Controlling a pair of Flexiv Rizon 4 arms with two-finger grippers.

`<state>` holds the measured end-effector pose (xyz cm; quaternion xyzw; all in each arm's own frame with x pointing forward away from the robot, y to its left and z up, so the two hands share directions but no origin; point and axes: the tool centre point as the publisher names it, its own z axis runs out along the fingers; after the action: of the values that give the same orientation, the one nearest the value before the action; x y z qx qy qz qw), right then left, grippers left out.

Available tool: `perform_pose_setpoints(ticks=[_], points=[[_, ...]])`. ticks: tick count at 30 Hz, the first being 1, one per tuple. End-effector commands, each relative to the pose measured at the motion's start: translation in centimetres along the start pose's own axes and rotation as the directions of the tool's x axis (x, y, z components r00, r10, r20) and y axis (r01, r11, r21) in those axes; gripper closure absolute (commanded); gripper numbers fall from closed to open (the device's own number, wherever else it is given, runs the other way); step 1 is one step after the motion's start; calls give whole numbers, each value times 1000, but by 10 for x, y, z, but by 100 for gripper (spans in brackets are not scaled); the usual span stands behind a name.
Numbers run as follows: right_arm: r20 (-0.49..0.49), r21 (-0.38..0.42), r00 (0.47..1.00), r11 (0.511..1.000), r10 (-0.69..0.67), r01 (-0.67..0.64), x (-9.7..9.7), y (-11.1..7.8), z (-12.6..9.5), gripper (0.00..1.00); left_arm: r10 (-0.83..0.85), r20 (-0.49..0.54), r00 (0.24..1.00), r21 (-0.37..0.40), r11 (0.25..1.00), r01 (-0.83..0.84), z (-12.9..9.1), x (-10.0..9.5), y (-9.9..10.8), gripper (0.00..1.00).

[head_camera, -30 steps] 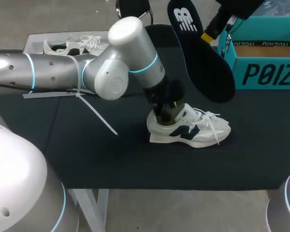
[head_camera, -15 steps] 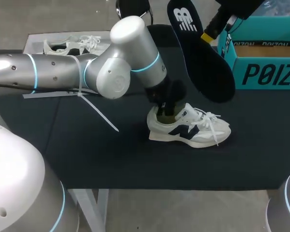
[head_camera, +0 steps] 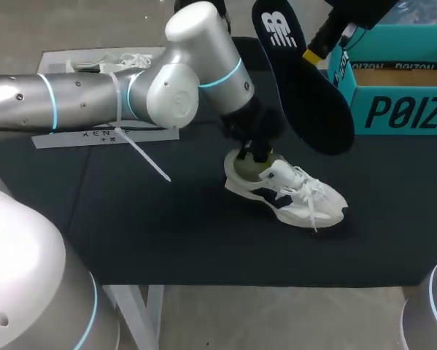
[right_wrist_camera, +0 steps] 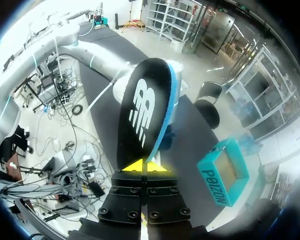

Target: Take the shoe out of the shoebox, open the shoe tongue, remove and reinsert the insole, then place the shoe into the shoebox

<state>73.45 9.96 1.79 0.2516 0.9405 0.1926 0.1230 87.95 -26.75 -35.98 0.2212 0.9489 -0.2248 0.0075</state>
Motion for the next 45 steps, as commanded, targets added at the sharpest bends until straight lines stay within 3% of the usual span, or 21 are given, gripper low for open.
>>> perform_pose_setpoints(ticks=[1, 6, 8, 10, 12, 19, 26, 33, 45], points=[[-2, 2, 1000, 1000, 1, -1, -1, 1, 1, 100, 51, -41, 998, -14, 999, -52, -25, -3, -7, 100], [-2, 2, 1000, 1000, 1, -1, -1, 1, 1, 100, 199, -162, 966, 65, 979, -191, -28, -3, -10, 100], [-2, 2, 1000, 1000, 1, -1, -1, 1, 1, 100, 273, -238, 932, 105, 961, -255, -26, 0, -9, 100], [-2, 2, 1000, 1000, 1, -1, -1, 1, 1, 100, 387, -275, 880, 96, 922, -375, -23, 3, -6, 100], [-2, 2, 1000, 1000, 1, -1, -1, 1, 1, 100, 463, -335, 821, 150, 886, -439, -21, 10, -6, 100], [-2, 2, 1000, 1000, 1, -1, -1, 1, 1, 100, 625, -328, 708, 194, 778, -598, -11, 17, -11, 100], [-2, 2, 1000, 1000, 1, -1, -1, 1, 1, 100, 717, -281, 638, 231, 696, -680, -4, 23, -30, 100], [-2, 2, 1000, 1000, 1, -1, -1, 1, 1, 100, 749, -310, 585, 224, 656, -721, 7, 28, -40, 100], [-2, 2, 1000, 1000, 1, -1, -1, 1, 1, 100, 778, -342, 527, 215, 610, -763, 26, 22, -41, 100]])
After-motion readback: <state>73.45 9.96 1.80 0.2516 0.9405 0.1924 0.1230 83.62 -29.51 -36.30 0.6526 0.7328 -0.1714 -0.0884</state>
